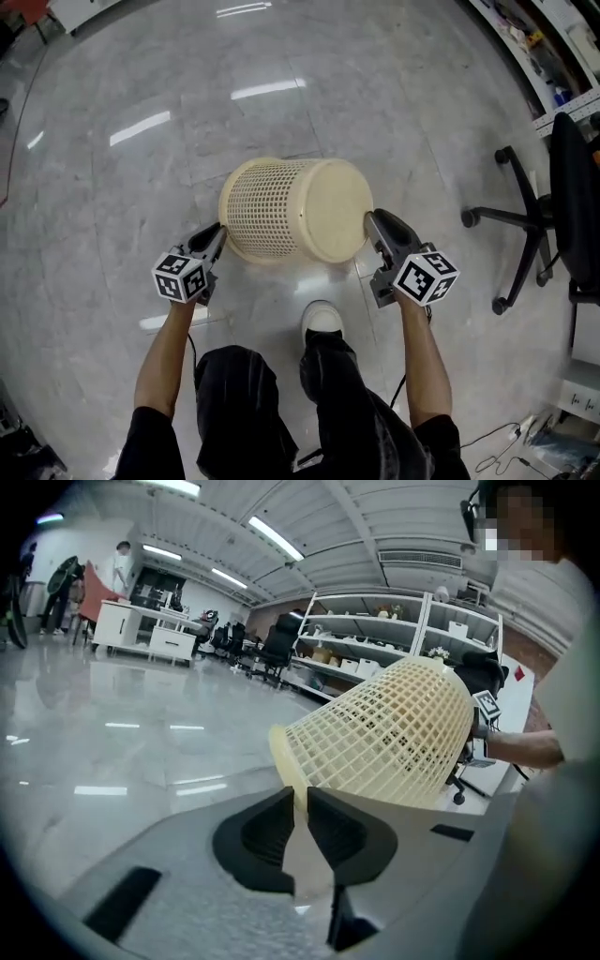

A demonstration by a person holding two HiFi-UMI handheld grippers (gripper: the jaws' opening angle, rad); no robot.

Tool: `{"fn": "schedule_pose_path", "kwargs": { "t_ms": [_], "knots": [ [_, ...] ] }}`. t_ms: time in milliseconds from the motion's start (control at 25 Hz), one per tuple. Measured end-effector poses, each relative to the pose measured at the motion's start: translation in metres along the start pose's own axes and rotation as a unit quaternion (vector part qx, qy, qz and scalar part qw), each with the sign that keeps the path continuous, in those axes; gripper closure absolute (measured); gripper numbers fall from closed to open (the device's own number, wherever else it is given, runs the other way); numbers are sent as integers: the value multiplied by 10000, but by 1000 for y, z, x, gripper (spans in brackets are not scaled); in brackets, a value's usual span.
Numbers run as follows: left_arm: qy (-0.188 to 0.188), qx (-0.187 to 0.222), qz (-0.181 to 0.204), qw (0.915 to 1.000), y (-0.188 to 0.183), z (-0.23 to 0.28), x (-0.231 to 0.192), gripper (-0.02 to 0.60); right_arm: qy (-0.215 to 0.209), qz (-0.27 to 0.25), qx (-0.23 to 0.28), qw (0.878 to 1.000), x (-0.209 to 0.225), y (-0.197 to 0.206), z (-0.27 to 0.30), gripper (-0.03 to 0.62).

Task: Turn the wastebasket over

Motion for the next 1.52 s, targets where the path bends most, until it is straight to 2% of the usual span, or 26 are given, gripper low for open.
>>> {"fn": "schedule_pose_path", "kwargs": {
  "t_ms": [240,480,560,680,720,800,880,960,1040,1120,1200,1280,1400,1520],
  "knots": [
    [-461,288,329,9980,-44,-36,-23,545,-5,-133,-320,9994,-11,21,24,505],
    [-843,321,671,9937,-67,-50,-13,549,467,-350,-937,9939,5,46,34,508],
    [-970,274,720,9923,-71,-48,-5,555,509,-110,-782,9956,5,36,24,507],
    [-947,307,900,9910,-79,-43,13,560,-15,289,-106,9995,-28,-4,-1,507],
    [-899,318,1054,9898,-81,-40,20,560,-183,146,-68,9997,-41,-13,-5,503],
    [-755,308,1298,9882,-82,-35,34,560,-216,-609,-493,9967,-56,-6,-5,497],
    [-623,265,1446,9872,-82,-33,44,558,-161,-1324,-1235,9833,-60,24,2,497],
    [-521,228,1649,9847,-82,-33,52,557,-299,-1624,-1718,9712,-67,52,6,497],
    [-405,204,1915,9805,-81,-32,60,557,-419,-1907,-1735,9653,-78,56,11,497],
    [-263,197,2137,9763,-81,-31,67,555,-532,-2294,-1530,9598,-90,42,21,497],
    [-44,234,2304,9728,-78,-31,76,552,-787,-2784,-1435,9464,-105,24,38,495],
    [197,281,2396,9703,-75,-30,84,548,-1160,-3341,-1564,9222,-123,11,59,487],
    [521,314,2302,9712,-71,-29,92,540,-1772,-3971,-2117,8752,-146,9,85,470],
    [747,324,2098,9744,-71,-29,92,535,-2232,-4297,-3018,8212,-149,26,94,468]
  ]
}}
Point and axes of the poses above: the fingertips, and each gripper's own axes: z forward along the fingers, x to its right, y out of its underside, the point moved 2 cm from there along -z, backward along the fingers, and after that the axes turned 2 degrees about x, right-handed, at the moved point
